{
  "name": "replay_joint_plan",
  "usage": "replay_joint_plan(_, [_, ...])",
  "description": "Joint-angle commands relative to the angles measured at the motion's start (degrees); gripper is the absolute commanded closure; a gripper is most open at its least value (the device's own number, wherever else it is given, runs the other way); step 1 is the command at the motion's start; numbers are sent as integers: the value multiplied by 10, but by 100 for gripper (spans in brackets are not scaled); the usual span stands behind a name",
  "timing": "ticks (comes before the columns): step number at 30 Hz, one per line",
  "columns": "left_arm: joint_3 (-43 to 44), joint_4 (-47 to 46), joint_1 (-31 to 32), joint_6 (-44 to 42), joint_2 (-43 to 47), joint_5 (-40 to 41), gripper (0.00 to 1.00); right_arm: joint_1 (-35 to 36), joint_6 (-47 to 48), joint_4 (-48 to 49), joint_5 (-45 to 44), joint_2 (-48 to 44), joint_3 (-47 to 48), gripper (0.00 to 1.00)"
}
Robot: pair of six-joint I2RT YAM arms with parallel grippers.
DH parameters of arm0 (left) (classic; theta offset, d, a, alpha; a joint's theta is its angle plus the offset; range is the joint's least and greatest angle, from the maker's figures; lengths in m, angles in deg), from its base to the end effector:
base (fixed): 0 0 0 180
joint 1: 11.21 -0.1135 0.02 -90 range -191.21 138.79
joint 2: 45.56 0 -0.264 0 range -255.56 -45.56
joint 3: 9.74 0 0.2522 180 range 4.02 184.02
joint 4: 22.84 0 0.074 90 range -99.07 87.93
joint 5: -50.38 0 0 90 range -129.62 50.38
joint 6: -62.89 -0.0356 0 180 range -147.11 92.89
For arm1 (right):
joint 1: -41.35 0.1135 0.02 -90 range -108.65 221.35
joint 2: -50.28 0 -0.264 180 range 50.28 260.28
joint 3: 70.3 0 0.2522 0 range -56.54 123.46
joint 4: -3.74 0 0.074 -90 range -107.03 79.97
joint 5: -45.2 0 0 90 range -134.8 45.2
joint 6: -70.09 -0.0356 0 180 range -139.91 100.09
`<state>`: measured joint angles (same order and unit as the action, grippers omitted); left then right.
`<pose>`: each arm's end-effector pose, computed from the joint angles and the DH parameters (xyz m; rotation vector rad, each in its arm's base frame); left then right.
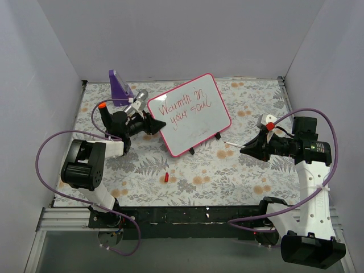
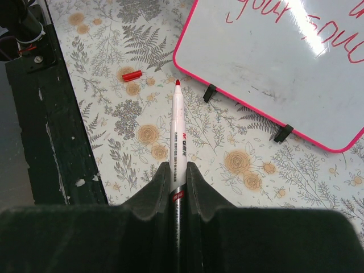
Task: Write a sentence on the whiteboard
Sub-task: Place the whiteboard on the whiteboard stand.
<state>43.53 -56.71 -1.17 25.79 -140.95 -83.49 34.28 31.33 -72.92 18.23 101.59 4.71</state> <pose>0.3211 -0.0819 0.1929 -0.0736 1.9040 -1.4310 0.1430 0.0142 0.3490 -1.1179 1.6767 0.7349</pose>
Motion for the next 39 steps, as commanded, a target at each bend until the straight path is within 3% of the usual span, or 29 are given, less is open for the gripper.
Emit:
replay_joint_plan(1, [-12,-16,-4,-26,3,9,59,-2,-2,4,8,-5,-2,99])
replay_joint_plan(13, [-16,4,-5,-50,14,29,50,-2,0,2,9,-6,0,99])
replay_joint_plan(21, [-27,22,-6,-47,56,64,32,-2,3,1,12,-6,-2,99])
replay_joint_plan(24, [-26,47,-5,-47,74,87,30,-2,4,1,15,-5,-2,99])
replay_joint_plan(28, [-28,91,-5,-47,94,113,16,-3,9,-1,18,-8,-3,99])
replay_joint_plan(33, [-44,153,-5,-23,136,160,14,-2,15,-1,19,-9,-9,99])
replay_joint_plan(36, [-72,188,-6,7,194,199,3,-2,16,4,20,-9,-12,99])
replay_joint_plan(39, [-91,257,-5,37,263,234,2,-2,18,10,17,-9,-18,99])
